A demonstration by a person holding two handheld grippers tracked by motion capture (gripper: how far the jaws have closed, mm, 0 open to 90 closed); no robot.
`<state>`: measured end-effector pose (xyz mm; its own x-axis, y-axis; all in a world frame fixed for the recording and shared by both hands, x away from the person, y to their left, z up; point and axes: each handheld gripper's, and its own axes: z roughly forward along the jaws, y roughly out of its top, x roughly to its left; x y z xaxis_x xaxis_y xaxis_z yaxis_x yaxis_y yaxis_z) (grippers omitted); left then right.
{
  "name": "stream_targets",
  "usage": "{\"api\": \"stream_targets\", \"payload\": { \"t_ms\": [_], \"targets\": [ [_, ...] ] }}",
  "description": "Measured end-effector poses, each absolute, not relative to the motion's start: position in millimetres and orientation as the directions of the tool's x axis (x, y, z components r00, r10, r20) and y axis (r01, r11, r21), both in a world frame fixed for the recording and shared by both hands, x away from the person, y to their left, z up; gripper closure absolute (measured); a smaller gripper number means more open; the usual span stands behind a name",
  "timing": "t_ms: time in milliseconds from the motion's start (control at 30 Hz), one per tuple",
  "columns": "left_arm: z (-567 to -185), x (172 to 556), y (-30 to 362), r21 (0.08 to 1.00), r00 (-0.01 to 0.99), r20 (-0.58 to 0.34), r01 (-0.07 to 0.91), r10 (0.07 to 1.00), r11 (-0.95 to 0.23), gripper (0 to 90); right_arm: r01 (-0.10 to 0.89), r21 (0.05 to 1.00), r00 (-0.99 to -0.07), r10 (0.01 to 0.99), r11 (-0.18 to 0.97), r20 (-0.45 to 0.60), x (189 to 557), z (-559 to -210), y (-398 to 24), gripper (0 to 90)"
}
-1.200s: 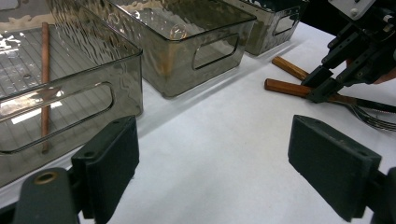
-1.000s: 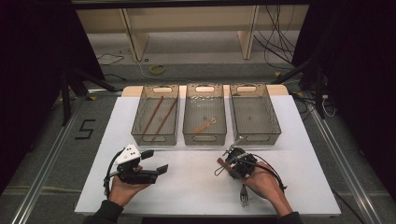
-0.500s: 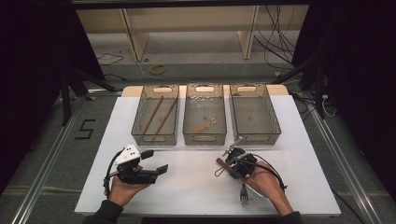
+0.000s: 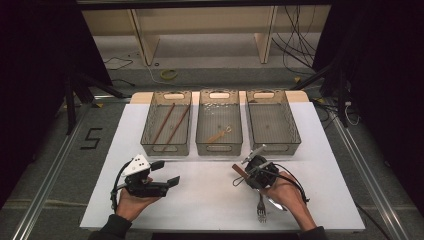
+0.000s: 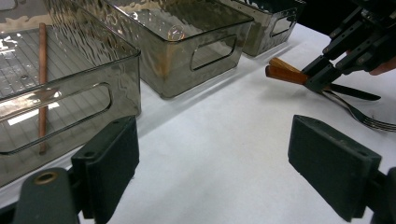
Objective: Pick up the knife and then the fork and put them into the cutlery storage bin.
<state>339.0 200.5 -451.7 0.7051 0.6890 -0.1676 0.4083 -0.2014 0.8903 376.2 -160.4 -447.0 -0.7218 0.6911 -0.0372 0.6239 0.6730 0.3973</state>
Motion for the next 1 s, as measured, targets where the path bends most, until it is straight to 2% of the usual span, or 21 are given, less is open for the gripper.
{"api": "stream_targets", "payload": {
  "t_ms": [467, 1000],
  "targets": [
    [-452, 339, 201, 0.89, 0.704, -0.168, 0.409, 0.69, -0.201, 15.9, 0.627, 0.459, -0.709, 0.705, 0.63, 0.001, 378, -438, -171, 77.7],
    [-452, 340, 202, 0.889, 0.7, -0.176, 0.415, 0.692, -0.193, 15.9, 0.609, 0.594, -0.678, 0.734, 0.525, 0.046, 384, -404, -193, 77.7]
  ]
}}
